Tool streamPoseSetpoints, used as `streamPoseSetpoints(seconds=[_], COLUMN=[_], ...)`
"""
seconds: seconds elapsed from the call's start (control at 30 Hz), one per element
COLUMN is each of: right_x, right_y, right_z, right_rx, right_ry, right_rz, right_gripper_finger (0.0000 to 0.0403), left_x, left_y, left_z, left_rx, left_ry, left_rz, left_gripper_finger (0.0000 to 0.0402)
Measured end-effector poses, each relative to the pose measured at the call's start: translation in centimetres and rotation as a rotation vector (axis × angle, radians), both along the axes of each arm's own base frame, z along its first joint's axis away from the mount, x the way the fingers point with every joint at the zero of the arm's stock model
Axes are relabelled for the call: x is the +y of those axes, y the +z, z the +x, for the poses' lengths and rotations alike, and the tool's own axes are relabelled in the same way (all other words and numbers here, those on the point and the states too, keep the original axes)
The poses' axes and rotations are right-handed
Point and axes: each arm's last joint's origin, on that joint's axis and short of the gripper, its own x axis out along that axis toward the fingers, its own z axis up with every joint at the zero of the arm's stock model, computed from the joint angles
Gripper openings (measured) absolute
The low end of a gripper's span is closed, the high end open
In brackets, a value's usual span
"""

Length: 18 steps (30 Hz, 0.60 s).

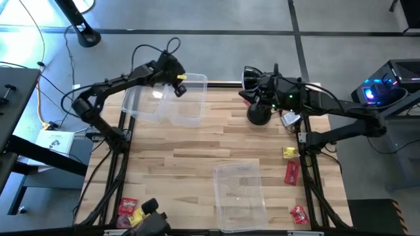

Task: Sort candy
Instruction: Move the middle transparent bin to the top left of the table

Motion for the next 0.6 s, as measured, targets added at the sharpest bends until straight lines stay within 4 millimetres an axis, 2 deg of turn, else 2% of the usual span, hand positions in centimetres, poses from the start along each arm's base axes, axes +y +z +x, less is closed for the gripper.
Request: streamPoseSetpoints(seconds=[0.17, 0.27, 0.43, 0.6], right_x=[0.0, 0.0, 0.3, 0.9], right_y=[-0.3, -0.5, -0.4, -0.4], right_z=[0.8, 0.9, 0.9, 1.0], right_rx=[0.000, 0.001, -0.006, 0.006], right_ry=[0.031, 0.035, 0.047, 0.084], right_rz=[0.009, 0.025, 0.040, 0.005], right_gripper_finger=[0.0000, 0.0000, 0.0000, 0.0000], left_x=[0.9, 1.5, 1.9, 2.2], left_y=[-0.9, -0.7, -0.7, -0.1], left_z=[0.5, 0.8, 0.4, -0.5], left_rx=[0.102, 0.111, 0.260, 0.325], left_ry=[0.033, 0.030, 0.035, 0.032], left_rz=[0.023, 0.066, 0.107, 0.108], left_gripper_finger=[0.0000, 0.0000, 0.0000, 0.0000])
